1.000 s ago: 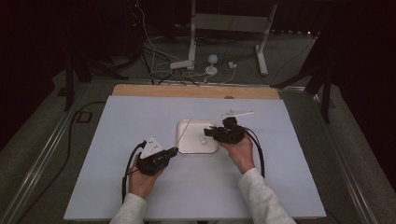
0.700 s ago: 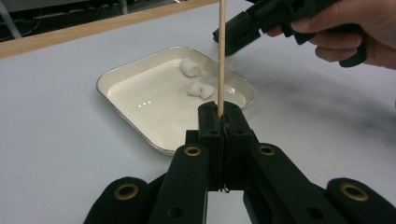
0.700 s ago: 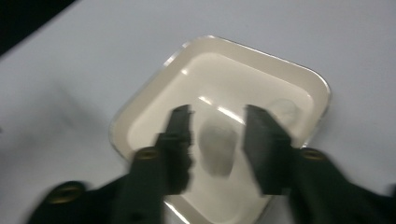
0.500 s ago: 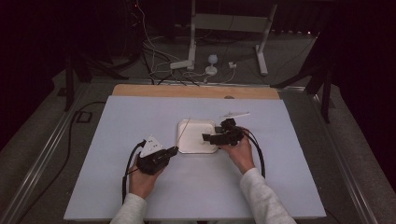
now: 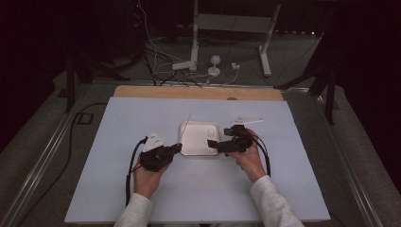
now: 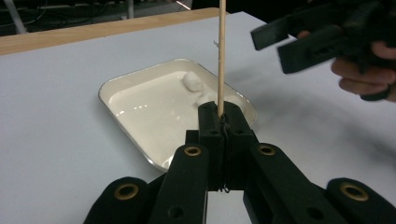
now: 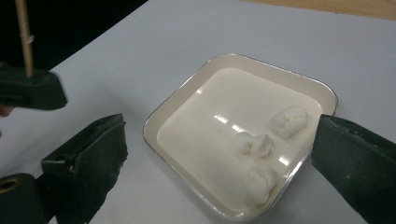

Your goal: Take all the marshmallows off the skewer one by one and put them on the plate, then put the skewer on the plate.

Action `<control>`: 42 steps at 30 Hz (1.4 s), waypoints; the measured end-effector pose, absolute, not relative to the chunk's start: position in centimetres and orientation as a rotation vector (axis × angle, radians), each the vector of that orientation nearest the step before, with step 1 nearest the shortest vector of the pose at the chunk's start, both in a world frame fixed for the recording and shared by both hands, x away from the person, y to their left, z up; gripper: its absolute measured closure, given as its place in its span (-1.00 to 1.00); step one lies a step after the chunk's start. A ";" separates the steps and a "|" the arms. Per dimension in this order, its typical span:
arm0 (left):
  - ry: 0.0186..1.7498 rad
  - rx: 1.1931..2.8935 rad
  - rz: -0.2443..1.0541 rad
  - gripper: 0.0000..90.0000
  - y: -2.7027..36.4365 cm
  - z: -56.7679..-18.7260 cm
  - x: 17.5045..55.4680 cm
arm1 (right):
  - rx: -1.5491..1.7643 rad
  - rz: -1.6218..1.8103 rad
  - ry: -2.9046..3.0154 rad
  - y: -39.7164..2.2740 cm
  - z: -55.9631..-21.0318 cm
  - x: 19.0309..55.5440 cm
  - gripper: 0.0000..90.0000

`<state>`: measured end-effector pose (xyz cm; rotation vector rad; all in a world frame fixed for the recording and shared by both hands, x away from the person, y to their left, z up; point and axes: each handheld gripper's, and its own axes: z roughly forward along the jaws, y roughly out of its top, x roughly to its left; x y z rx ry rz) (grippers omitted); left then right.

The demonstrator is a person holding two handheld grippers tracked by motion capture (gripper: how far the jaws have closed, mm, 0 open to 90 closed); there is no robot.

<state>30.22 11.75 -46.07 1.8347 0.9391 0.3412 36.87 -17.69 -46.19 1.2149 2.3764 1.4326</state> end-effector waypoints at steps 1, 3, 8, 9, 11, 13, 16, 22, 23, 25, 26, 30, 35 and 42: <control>0.943 1.831 0.339 1.00 11.6 -46.0 30.4 | 1.215 1.446 2.372 -17.8 -46.1 36.7 -0.92; 0.949 1.827 0.337 1.00 11.3 -45.8 30.6 | 1.203 1.458 2.368 -18.1 -46.0 36.2 -0.93; 0.963 1.811 0.331 1.00 10.7 -45.5 31.2 | 1.168 1.457 2.352 -18.6 -45.7 35.1 -0.93; 0.964 1.810 0.333 1.00 10.6 -45.5 31.3 | 1.160 1.462 2.352 -18.7 -45.7 34.9 -0.93; 0.968 1.802 0.326 1.00 10.5 -45.4 31.5 | 1.160 1.470 2.343 -19.0 -45.7 34.5 -0.92; 0.972 1.797 0.324 1.00 10.4 -45.4 31.6 | 1.158 1.478 2.336 -19.3 -45.7 34.2 -0.93; 0.980 1.795 0.317 1.00 10.3 -45.4 31.9 | 1.156 1.494 2.316 -19.8 -45.6 33.7 -0.93; 0.982 1.798 0.308 0.99 10.0 -45.6 32.5 | 1.152 1.513 2.281 -21.1 -45.7 32.7 -0.92; 0.982 1.800 0.309 0.99 10.0 -45.7 32.7 | 1.147 1.520 2.279 -21.3 -45.7 32.5 -0.92; 0.990 1.799 0.306 0.99 9.9 -45.8 33.0 | 1.145 1.515 2.270 -21.8 -45.7 32.1 -0.92; 0.991 1.799 0.306 0.99 9.8 -45.8 33.1 | 1.145 1.519 2.266 -22.0 -45.7 32.0 -0.92; 1.003 1.804 0.303 0.99 9.4 -45.9 33.7 | 1.147 1.512 2.253 -22.9 -45.6 31.6 -0.92; 1.022 1.807 0.300 0.99 8.6 -46.3 34.3 | 1.159 1.530 2.229 -24.0 -45.3 31.1 -0.92; 1.064 1.823 0.297 0.98 7.9 -47.2 34.8 | 1.171 1.539 2.200 -25.0 -44.9 30.6 -0.92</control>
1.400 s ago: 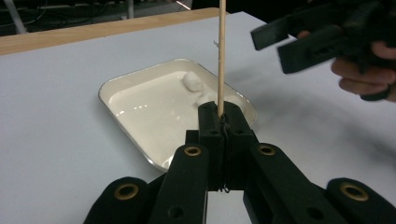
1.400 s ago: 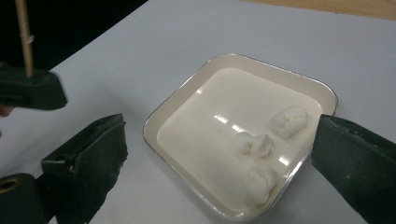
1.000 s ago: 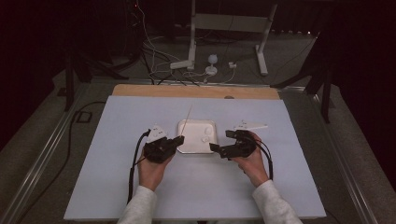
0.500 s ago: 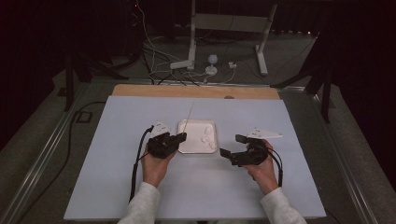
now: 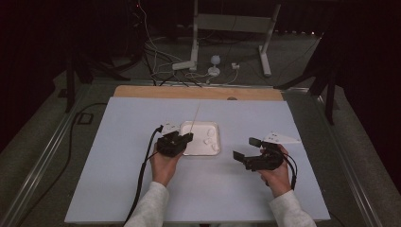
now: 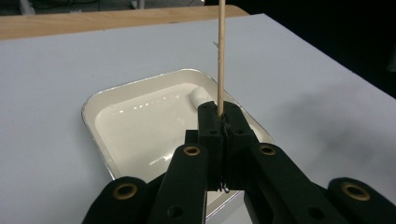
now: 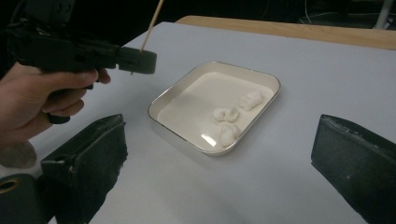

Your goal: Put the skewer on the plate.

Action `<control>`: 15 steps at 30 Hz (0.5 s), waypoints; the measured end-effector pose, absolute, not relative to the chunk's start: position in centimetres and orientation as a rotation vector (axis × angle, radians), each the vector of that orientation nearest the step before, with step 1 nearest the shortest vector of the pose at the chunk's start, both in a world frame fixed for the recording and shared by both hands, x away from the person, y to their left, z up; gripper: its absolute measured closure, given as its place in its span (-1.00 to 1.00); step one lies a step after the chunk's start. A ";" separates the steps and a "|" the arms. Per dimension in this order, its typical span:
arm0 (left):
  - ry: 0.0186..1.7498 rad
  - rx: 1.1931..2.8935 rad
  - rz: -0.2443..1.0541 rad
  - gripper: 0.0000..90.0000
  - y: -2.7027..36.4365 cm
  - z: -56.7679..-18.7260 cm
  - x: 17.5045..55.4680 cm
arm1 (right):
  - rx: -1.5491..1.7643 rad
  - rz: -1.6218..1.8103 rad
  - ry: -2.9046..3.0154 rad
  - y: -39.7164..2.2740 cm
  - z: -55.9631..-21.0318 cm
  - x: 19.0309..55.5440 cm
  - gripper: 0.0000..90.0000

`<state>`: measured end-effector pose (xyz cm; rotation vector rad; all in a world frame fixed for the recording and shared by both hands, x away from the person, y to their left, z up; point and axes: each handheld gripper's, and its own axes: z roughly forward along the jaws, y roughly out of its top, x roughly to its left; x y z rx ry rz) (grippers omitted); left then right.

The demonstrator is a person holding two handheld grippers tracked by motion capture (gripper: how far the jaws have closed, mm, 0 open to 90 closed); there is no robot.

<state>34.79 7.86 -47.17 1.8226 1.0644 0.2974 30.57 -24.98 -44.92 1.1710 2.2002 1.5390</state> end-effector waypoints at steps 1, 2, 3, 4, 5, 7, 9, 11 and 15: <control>1.070 1.823 0.300 0.98 7.8 -47.3 34.9 | 1.176 1.541 2.196 -25.1 -44.9 30.5 -0.92; 1.076 1.824 0.297 0.98 7.7 -47.4 34.9 | 1.174 1.541 2.192 -25.1 -44.8 30.5 -0.92; 1.084 1.825 0.297 0.98 7.6 -47.6 35.0 | 1.175 1.544 2.188 -25.2 -44.8 30.5 -0.92; 1.092 1.827 0.296 0.98 7.5 -47.7 35.1 | 1.176 1.547 2.187 -25.2 -44.8 30.5 -0.92; 1.099 1.830 0.295 0.98 7.4 -47.9 35.2 | 1.175 1.547 2.188 -25.2 -44.7 30.5 -0.92; 1.112 1.839 0.290 0.98 7.1 -48.2 35.3 | 1.171 1.547 2.188 -25.2 -44.7 30.5 -0.92; 1.118 1.852 0.282 0.98 6.9 -48.5 35.4 | 1.169 1.546 2.189 -25.2 -44.7 30.5 -0.92; 1.129 1.859 0.275 0.98 6.6 -48.8 35.5 | 1.163 1.546 2.189 -25.2 -44.7 30.5 -0.92; 1.167 1.854 0.248 0.98 6.4 -49.5 35.7 | 1.160 1.552 2.188 -25.1 -44.6 30.4 -0.92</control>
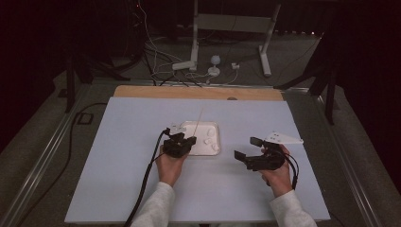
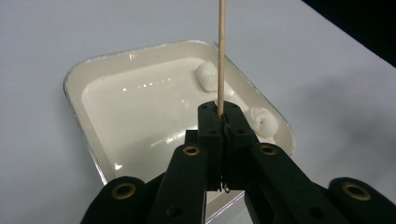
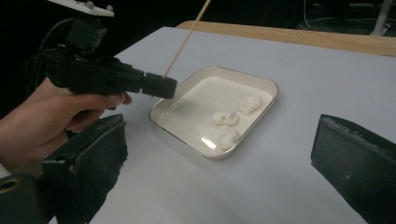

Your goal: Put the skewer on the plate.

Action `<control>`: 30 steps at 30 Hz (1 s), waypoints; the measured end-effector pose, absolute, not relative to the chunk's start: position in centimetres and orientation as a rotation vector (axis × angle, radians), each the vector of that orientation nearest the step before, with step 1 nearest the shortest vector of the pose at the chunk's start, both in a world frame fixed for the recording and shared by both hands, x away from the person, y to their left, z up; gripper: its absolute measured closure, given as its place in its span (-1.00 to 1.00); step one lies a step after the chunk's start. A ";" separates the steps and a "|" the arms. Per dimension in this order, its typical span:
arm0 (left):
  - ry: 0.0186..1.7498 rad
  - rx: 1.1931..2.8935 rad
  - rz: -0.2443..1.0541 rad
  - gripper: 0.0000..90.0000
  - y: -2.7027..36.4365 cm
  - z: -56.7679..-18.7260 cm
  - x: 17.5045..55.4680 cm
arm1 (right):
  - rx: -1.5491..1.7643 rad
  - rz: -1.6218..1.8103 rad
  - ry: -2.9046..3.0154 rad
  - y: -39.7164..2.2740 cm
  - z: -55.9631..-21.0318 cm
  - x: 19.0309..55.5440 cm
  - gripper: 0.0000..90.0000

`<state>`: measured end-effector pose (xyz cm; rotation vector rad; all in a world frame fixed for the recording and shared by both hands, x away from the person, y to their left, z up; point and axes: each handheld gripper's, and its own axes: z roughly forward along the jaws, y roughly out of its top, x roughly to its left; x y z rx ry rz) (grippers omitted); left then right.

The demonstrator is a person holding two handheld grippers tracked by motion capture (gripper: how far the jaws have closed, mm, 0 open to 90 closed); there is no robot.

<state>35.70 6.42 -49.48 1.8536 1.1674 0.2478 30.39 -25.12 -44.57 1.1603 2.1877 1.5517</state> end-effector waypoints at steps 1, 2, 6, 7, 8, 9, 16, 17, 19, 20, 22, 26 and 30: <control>1.181 1.855 0.239 0.98 6.5 -49.6 35.8 | 1.159 1.552 2.187 -25.1 -44.6 30.4 -0.92; 1.195 1.848 0.231 0.98 6.5 -49.8 35.8 | 1.159 1.552 2.187 -25.1 -44.5 30.4 -0.92; 1.228 1.844 0.212 0.98 6.7 -50.5 36.0 | 1.155 1.557 2.185 -25.1 -44.5 30.3 -0.92; 1.231 1.845 0.212 0.97 6.7 -50.6 36.0 | 1.154 1.558 2.185 -25.1 -44.5 30.3 -0.92; 1.235 1.845 0.209 0.93 6.7 -50.7 36.0 | 1.154 1.557 2.186 -25.1 -44.5 30.3 -0.92; 1.239 1.843 0.205 0.83 6.7 -50.8 36.0 | 1.154 1.555 2.187 -25.1 -44.5 30.3 -0.92; 1.223 1.793 0.191 0.07 6.9 -50.7 36.1 | 1.150 1.556 2.191 -25.0 -44.4 30.3 -0.92; 1.224 1.796 0.190 -0.02 7.0 -50.6 36.1 | 1.150 1.556 2.191 -25.0 -44.4 30.3 -0.92; 1.210 1.795 0.185 -0.22 7.0 -50.3 36.1 | 1.150 1.556 2.191 -25.0 -44.4 30.3 -0.92; 1.207 1.797 0.197 -0.30 7.1 -50.2 36.0 | 1.152 1.555 2.191 -25.0 -44.5 30.3 -0.92; 1.192 1.789 0.206 -0.43 7.3 -49.9 35.9 | 1.150 1.556 2.195 -24.9 -44.5 30.3 -0.92; 1.161 1.764 0.218 -0.59 7.9 -48.9 35.4 | 1.151 1.548 2.200 -24.8 -44.6 30.3 -0.92; 1.097 1.760 0.236 -0.73 8.5 -47.8 34.7 | 1.149 1.545 2.203 -24.8 -44.7 30.3 -0.92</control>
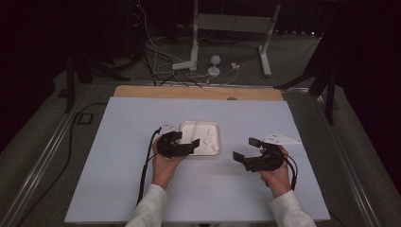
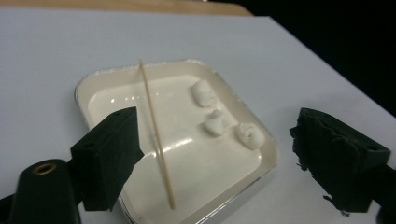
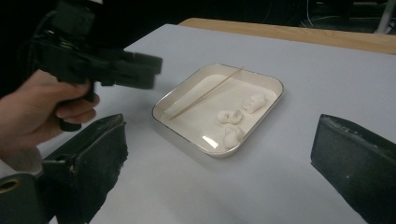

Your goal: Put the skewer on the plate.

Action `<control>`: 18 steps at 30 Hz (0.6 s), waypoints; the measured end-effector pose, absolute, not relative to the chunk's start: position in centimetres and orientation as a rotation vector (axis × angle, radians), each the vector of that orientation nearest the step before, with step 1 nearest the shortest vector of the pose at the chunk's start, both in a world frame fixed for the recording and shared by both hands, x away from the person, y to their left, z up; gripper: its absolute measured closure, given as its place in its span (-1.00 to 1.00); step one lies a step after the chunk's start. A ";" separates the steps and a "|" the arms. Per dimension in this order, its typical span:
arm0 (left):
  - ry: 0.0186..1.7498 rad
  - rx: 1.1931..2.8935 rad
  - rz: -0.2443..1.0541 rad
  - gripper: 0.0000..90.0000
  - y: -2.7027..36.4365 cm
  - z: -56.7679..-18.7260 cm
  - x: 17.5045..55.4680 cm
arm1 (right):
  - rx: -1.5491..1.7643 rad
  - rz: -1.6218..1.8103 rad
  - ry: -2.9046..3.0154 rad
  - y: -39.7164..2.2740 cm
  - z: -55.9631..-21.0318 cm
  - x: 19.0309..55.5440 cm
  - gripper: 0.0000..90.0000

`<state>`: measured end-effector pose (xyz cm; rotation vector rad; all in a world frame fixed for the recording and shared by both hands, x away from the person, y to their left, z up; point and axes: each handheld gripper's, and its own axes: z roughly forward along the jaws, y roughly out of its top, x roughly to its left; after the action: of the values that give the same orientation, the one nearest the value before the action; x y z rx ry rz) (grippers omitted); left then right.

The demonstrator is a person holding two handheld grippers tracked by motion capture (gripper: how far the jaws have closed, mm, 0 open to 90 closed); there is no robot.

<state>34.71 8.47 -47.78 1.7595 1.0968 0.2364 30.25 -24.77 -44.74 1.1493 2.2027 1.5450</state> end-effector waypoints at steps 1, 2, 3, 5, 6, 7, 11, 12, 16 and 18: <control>1.079 1.759 0.236 -0.79 8.6 -47.5 34.5 | 1.151 1.545 2.202 -24.8 -44.8 30.2 -0.92; 1.066 1.754 0.238 -0.81 8.9 -47.3 34.3 | 1.154 1.544 2.203 -24.8 -44.8 30.2 -0.92; 1.055 1.747 0.238 -0.83 9.1 -47.0 34.1 | 1.154 1.544 2.204 -24.7 -44.8 30.2 -0.92; 1.038 1.722 0.234 -0.90 9.6 -46.5 33.8 | 1.151 1.534 2.205 -24.7 -44.9 30.1 -0.92; 1.038 1.710 0.239 -0.91 9.9 -46.3 33.7 | 1.150 1.532 2.204 -24.7 -44.9 30.1 -0.92; 1.034 1.701 0.243 -0.92 10.2 -46.1 33.6 | 1.149 1.533 2.204 -24.7 -44.9 30.1 -0.92; 1.011 1.685 0.268 -0.95 11.3 -45.4 33.0 | 1.145 1.532 2.204 -24.7 -44.9 29.9 -0.92; 1.001 1.689 0.284 -0.96 11.6 -45.2 32.8 | 1.142 1.530 2.204 -24.8 -44.9 29.9 -0.92; 0.969 1.681 0.346 -0.96 12.6 -44.6 31.9 | 1.156 1.511 2.199 -25.1 -45.1 29.7 -0.92; 0.948 1.670 0.360 -0.96 13.2 -44.3 31.5 | 1.167 1.508 2.193 -25.4 -45.2 29.6 -0.92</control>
<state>31.46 13.25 -44.28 1.6699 0.9482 0.3596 29.59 -25.35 -45.15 1.1670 2.1931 1.5077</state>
